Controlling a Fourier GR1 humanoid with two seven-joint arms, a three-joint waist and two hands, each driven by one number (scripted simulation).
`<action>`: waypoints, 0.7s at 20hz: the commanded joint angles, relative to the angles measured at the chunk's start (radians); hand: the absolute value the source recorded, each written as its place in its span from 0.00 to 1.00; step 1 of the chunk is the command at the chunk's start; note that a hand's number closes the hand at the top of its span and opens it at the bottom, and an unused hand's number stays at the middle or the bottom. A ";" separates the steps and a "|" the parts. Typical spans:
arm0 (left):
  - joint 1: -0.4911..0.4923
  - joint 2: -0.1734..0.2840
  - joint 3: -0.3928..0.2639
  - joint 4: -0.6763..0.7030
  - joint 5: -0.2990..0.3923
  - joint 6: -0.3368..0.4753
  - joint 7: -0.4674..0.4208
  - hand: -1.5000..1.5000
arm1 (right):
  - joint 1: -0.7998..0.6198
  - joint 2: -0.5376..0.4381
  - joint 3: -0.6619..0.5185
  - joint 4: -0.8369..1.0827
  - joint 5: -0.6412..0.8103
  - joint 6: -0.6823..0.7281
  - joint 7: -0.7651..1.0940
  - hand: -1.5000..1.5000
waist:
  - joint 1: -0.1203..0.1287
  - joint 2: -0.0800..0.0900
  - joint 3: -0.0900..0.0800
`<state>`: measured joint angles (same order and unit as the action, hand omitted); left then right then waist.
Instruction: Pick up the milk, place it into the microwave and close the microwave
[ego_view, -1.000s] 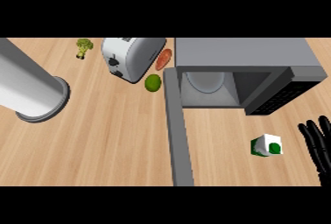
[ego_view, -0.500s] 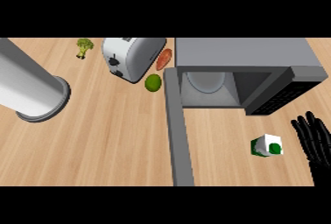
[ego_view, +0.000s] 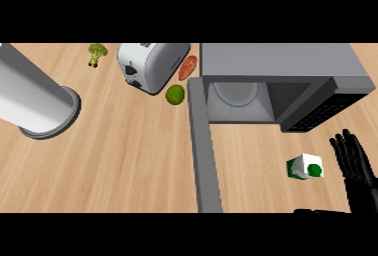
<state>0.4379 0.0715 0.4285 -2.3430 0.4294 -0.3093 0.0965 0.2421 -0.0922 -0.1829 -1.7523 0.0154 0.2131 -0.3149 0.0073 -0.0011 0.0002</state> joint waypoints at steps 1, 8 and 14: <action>-0.007 -0.012 0.011 -0.015 0.016 -0.023 0.008 0.00 | -0.005 -0.013 -0.039 0.162 0.026 0.005 -0.120 0.00 | -0.003 0.001 0.000; 0.014 -0.053 0.045 0.010 0.028 -0.086 -0.025 0.00 | -0.074 -0.074 -0.114 0.402 0.025 0.029 -0.269 0.00 | -0.001 0.000 0.000; 0.032 0.001 0.140 -0.046 0.145 -0.087 0.038 0.00 | -0.139 -0.120 -0.135 0.634 0.044 0.067 -0.421 0.00 | 0.006 0.000 0.000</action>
<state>0.4339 0.0509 0.4949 -2.3390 0.4661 -0.3576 0.1330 0.1277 -0.1854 -0.2975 -1.2590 0.0491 0.2577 -0.6249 0.0086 -0.0006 0.0006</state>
